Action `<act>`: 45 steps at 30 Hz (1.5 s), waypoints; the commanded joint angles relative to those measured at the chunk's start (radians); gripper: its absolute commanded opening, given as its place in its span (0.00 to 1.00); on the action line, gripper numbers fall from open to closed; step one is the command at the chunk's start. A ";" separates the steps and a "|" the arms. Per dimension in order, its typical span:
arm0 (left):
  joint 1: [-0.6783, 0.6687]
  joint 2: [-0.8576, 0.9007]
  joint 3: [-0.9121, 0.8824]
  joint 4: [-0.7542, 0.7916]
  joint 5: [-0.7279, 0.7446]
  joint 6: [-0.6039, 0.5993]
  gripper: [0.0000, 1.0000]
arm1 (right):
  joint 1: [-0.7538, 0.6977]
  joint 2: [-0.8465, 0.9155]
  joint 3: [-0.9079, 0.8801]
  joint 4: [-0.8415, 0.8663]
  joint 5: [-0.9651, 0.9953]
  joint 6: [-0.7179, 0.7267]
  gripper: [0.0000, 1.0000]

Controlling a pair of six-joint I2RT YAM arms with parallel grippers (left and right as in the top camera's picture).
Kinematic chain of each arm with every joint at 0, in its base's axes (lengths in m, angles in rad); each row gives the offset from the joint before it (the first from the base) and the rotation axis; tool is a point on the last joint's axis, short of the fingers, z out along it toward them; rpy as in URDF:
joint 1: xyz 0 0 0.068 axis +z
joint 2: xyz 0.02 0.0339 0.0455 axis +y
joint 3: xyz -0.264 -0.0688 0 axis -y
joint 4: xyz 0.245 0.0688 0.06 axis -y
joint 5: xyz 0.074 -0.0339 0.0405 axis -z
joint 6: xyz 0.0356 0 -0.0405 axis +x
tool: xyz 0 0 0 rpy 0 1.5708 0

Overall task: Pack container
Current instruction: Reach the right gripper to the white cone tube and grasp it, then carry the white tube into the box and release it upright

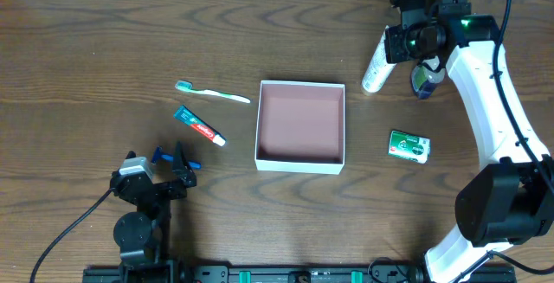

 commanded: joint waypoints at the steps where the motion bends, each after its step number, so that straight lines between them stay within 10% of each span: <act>1: 0.004 -0.006 -0.024 -0.022 0.018 -0.005 0.98 | 0.006 -0.006 0.020 0.011 0.010 0.008 0.01; 26: 0.004 -0.006 -0.024 -0.022 0.018 -0.005 0.98 | 0.178 -0.293 0.294 -0.277 0.003 0.368 0.01; 45: 0.004 -0.006 -0.024 -0.022 0.018 -0.005 0.98 | 0.519 -0.024 0.241 -0.160 0.236 0.650 0.01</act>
